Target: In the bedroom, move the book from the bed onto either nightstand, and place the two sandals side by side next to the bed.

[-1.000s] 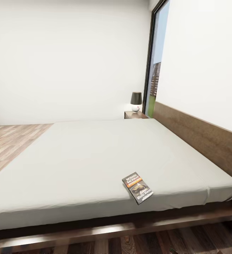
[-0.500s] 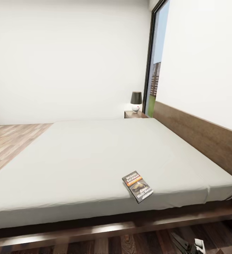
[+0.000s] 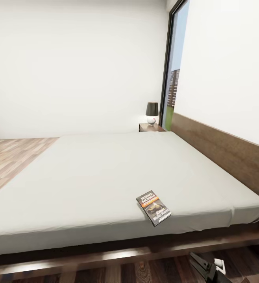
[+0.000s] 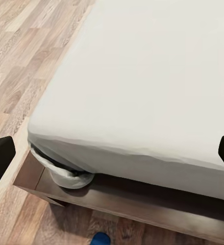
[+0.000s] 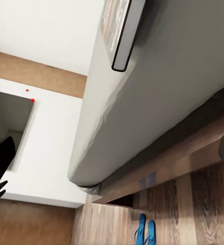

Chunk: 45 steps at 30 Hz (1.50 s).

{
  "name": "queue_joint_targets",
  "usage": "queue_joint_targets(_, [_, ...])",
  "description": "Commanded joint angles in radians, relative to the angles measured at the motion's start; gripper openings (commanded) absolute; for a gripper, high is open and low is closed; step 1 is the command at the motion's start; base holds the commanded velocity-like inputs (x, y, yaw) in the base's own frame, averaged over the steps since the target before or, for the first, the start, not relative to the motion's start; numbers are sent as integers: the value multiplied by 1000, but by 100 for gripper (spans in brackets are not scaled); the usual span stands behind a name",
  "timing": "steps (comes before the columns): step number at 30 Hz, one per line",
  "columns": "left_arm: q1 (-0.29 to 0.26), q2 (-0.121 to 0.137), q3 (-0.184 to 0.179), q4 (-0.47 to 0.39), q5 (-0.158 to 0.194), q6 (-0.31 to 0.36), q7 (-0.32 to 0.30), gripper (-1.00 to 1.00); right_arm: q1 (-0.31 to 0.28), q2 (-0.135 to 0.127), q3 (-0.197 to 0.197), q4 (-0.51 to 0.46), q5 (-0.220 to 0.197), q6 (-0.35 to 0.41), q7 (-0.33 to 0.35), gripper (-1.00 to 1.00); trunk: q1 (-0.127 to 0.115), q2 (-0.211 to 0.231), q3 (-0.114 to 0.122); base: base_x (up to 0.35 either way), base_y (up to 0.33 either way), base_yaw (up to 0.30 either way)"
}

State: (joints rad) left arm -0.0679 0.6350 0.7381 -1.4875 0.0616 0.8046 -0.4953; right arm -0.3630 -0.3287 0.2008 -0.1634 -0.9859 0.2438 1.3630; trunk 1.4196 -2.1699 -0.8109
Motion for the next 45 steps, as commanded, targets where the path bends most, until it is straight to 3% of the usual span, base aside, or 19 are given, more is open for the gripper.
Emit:
queue_joint_targets(1, [-1,0,1,0,6,8,-1,100,-1,0,8,0,-11,11,3,100,0,0,-1,0,0,0])
queue_joint_targets(20, [-1,0,1,0,7,7,-2,100,-32,-1,-17,-1,-10,20,-12,100,0,0,-1,0,0,0])
queue_joint_targets(29, [-1,0,1,0,7,7,-2,100,-84,13,-18,-4,-11,69,-108,100,0,0,-1,0,0,0])
queue_joint_targets(35, [-1,0,1,0,7,7,-1,100,-116,18,-18,-5,-12,84,-137,100,0,0,-1,0,0,0])
queue_joint_targets(41, [-1,0,1,0,7,7,0,100,-148,18,-18,-2,-31,91,-150,100,0,0,-1,0,0,0])
queue_joint_targets(45, [-1,0,1,0,7,7,0,100,-164,19,-18,-2,-44,93,-196,100,0,0,-1,0,0,0])
